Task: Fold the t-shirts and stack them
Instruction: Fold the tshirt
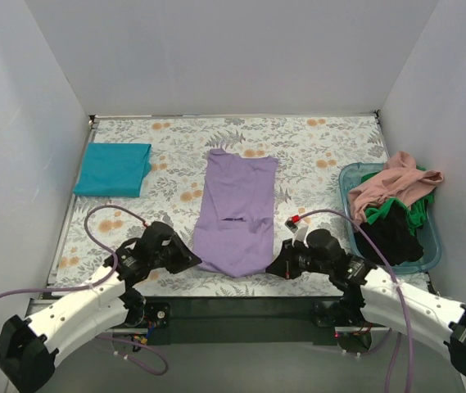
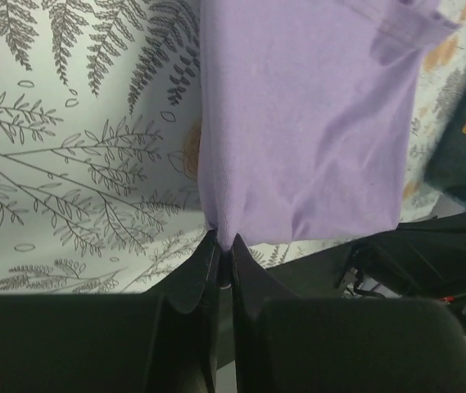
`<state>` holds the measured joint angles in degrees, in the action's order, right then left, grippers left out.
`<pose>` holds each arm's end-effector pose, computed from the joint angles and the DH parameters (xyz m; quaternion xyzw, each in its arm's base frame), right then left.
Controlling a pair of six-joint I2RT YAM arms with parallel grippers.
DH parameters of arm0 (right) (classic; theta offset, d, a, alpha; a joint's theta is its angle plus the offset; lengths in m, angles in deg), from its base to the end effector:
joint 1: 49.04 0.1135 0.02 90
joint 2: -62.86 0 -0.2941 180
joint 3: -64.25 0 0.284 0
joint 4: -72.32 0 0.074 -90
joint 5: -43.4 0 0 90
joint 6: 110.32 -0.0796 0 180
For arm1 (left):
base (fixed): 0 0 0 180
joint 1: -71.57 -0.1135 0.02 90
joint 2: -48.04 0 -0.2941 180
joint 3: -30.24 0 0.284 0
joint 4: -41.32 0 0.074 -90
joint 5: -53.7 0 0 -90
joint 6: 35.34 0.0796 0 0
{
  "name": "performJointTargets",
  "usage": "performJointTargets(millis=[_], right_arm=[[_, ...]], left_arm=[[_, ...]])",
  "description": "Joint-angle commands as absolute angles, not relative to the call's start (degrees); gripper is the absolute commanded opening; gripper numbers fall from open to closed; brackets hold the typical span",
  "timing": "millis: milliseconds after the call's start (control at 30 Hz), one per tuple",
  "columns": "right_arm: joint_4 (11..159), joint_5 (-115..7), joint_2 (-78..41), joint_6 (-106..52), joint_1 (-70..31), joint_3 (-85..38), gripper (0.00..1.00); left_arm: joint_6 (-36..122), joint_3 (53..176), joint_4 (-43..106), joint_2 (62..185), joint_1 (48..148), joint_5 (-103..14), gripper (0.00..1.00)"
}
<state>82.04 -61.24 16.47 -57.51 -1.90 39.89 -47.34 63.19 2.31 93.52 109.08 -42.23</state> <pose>0.1273 0.1668 0.1405 -0.1369 0.8578 0.4066 0.2831 0.1428 -0.1200 0.1416 -0.4887 0.8066 -0.3255 0.0680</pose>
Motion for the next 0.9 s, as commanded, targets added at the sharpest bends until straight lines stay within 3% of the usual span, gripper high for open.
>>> performJointTargets(millis=[0, 200, 467, 867], right_arm=[[90.0, -57.4, 24.7, -62.6, 0.4, 39.8, 0.01], [95.5, -53.9, 29.4, -59.0, 0.4, 34.6, 0.01], [101.0, -40.1, 17.6, -54.6, -1.6, 20.1, 0.01], [97.3, -53.3, 5.1, -45.0, -21.1, 8.1, 0.01]], left_arm=[[-50.6, 65.1, -5.9, 87.3, 110.2, -40.7, 0.0], [-47.6, 72.4, -5.9, 87.8, 110.5, -38.9, 0.0], [-44.9, 83.7, -1.3, 103.0, 110.4, -27.3, 0.0], [-39.3, 101.5, 2.7, 121.9, 107.0, -21.4, 0.0]])
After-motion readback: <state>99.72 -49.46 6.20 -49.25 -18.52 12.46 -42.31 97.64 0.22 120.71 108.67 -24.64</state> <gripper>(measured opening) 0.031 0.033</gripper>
